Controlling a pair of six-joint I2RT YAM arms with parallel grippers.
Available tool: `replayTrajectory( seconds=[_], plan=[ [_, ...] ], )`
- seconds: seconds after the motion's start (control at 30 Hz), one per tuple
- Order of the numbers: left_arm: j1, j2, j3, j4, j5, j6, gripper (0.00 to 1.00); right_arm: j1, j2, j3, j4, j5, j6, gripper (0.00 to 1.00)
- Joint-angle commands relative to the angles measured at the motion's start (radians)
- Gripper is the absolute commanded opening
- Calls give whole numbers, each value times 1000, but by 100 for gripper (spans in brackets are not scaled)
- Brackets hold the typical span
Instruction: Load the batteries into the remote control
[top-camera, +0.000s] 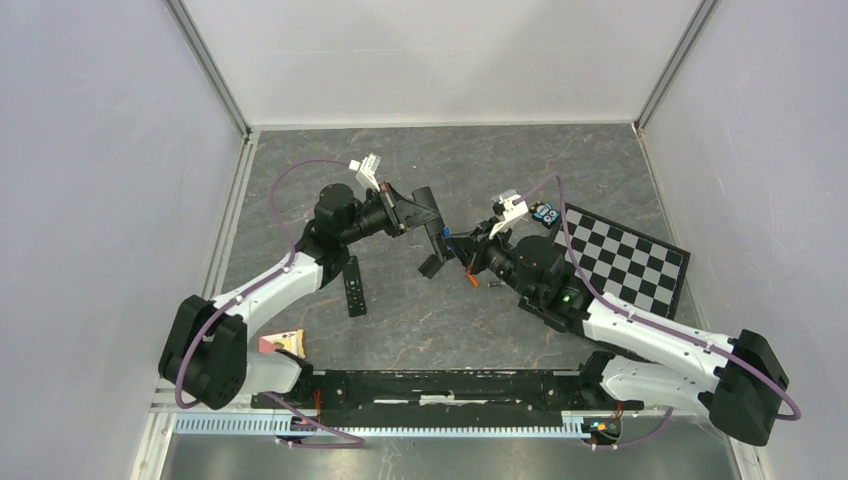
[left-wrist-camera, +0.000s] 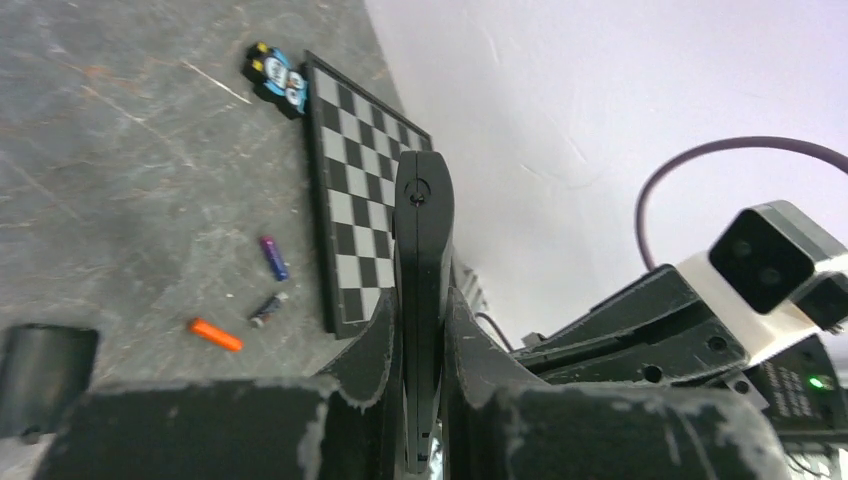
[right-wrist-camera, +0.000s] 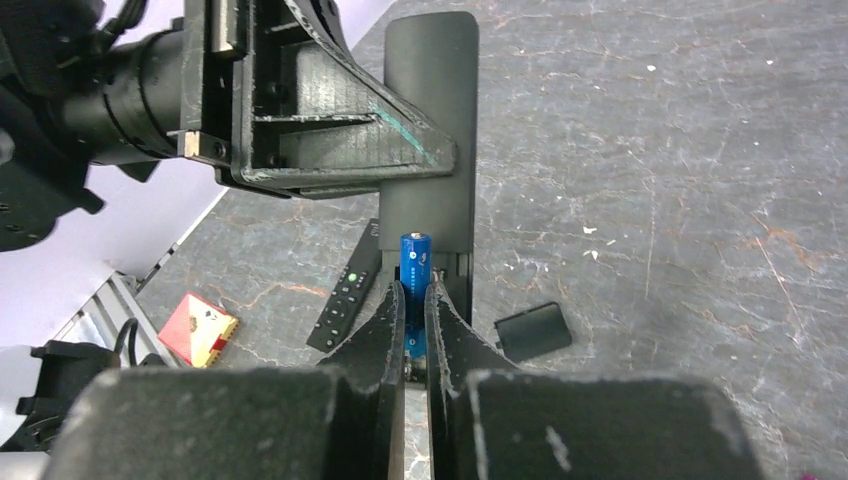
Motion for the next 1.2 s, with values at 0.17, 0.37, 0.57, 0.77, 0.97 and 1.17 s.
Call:
replayTrajectory(
  seconds=[0.17,0.37,0.57,0.77,0.97,1.17],
  plan=[
    [5,30,-30,298,109,-258,2,-2,10,50,104,-62,-49,5],
    [5,5,-30,316,83,-307,2,-2,-3,43,86,-64,-48,5],
    [5,-3,-16,331,86,-307,2,-2,-20,45,43,-82,-43,5],
    [6,-5,-11,358,82,-314,2,-2,-52,42,-6,-118,-40,7],
    [5,-1,-20,408,73,-334,2,-2,-53,51,-30,-144,-20,10],
    [5,-2,-29,438,80,-348,2,-2,-26,94,-76,-108,-3,22]
  ],
)
